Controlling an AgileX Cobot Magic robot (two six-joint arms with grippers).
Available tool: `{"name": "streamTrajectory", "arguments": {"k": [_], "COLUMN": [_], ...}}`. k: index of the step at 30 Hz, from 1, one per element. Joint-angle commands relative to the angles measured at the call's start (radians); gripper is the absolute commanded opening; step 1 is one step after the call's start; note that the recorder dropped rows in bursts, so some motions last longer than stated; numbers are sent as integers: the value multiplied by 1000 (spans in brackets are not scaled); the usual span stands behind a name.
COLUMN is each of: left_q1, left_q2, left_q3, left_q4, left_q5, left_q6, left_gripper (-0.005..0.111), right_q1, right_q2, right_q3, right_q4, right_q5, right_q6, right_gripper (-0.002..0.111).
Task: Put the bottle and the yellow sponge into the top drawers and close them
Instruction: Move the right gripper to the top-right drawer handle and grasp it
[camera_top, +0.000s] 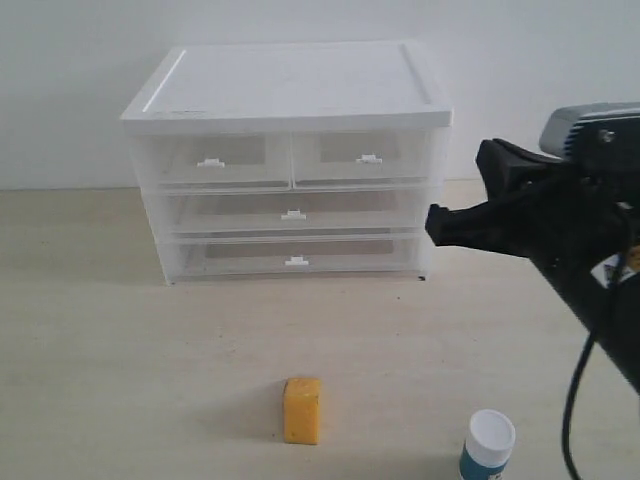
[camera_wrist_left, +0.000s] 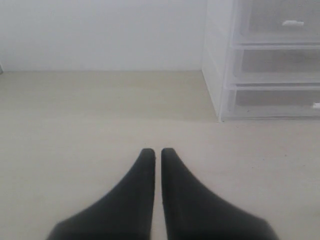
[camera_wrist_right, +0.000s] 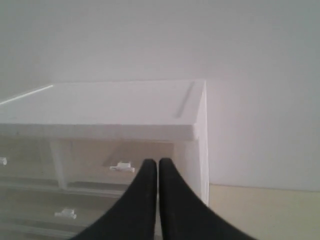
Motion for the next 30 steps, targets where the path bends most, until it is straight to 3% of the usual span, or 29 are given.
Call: {"name": "streamTrajectory", "arguments": {"k": [1, 6, 16, 18, 21, 22, 25, 30], "left_q1": [5, 5, 5, 5, 5, 5, 5, 5], "left_q2": [-3, -3, -3, -3, -3, -3, -3, -3], "left_q3": [4, 4, 4, 4, 4, 4, 4, 4], "left_q4": [0, 0, 0, 0, 0, 0, 0, 0], "left_q5": [0, 0, 0, 0, 0, 0, 0, 0], "left_q6": [2, 2, 2, 2, 2, 2, 2, 2], "left_gripper": [4, 4, 4, 4, 4, 4, 4, 4], "right_q1": [67, 116, 119, 119, 115, 115, 115, 113], "right_q2": [130, 267, 429, 461, 489, 489, 489, 567], "right_q3": [-58, -103, -234, -264, -304, -308, -325, -403], "right_q4": [76, 163, 131, 111, 121, 129, 144, 199], "right_q5": [-76, -164, -164, -164, -164, -164, -164, -164], "right_q6": [-22, -8, 1, 1, 49, 54, 52, 15], "right_gripper": [0, 0, 2, 9, 43, 48, 59, 59]}}
